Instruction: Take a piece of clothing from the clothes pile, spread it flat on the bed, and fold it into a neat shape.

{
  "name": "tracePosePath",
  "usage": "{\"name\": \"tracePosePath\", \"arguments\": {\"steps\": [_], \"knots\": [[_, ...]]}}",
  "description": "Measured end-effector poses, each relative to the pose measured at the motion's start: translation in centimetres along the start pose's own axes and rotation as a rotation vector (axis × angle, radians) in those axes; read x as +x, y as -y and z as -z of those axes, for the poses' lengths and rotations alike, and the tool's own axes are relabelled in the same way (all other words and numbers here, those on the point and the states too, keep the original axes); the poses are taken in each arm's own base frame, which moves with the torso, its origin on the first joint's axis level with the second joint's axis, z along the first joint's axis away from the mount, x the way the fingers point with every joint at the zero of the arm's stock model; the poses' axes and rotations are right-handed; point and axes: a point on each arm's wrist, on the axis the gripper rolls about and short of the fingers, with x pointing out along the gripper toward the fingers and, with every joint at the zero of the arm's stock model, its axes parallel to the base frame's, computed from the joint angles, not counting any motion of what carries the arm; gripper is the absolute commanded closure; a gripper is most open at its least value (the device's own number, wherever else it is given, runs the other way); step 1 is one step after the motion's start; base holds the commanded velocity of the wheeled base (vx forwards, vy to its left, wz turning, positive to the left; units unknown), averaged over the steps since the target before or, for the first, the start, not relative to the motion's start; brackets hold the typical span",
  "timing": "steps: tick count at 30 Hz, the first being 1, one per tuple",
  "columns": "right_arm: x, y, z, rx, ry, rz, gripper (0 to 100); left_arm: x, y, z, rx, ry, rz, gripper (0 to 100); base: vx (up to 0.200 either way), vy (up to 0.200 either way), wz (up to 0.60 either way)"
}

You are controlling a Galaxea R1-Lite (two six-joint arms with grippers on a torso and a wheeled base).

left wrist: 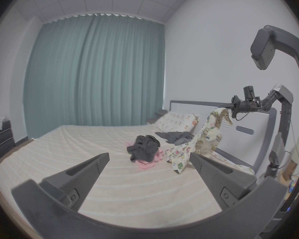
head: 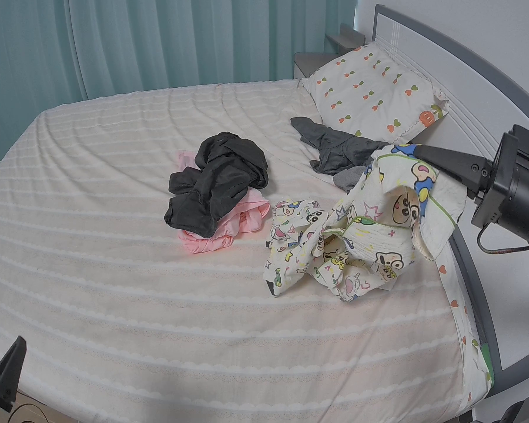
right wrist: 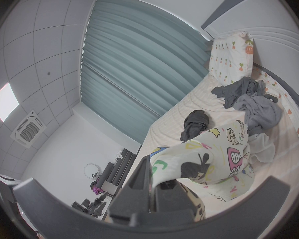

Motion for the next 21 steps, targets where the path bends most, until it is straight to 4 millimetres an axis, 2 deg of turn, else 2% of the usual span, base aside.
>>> {"name": "tracePosePath", "arguments": {"steps": [4, 8, 15, 21], "knots": [[-0.1, -0.9, -0.5, -0.012, -0.003, -0.036, 100, 2.9, -0.5, -0.9, -0.027, -0.123, 0.123, 0, 0.0, 0.0, 0.0], [-0.1, -1.8, -1.0, -0.02, -0.01, -0.064, 100, 5.6, -0.6, -0.8, -0.059, -0.248, 0.264, 0, 0.0, 0.0, 0.0], [0.1, -4.6, -2.2, -0.036, -0.021, -0.15, 100, 11.4, 1.3, 1.9, -0.1, -0.546, 0.574, 0, 0.0, 0.0, 0.0], [0.3, -6.3, -2.3, -0.041, -0.038, -0.215, 100, 15.1, 3.5, 4.4, -0.091, -0.628, 0.703, 0, 0.0, 0.0, 0.0]]}}
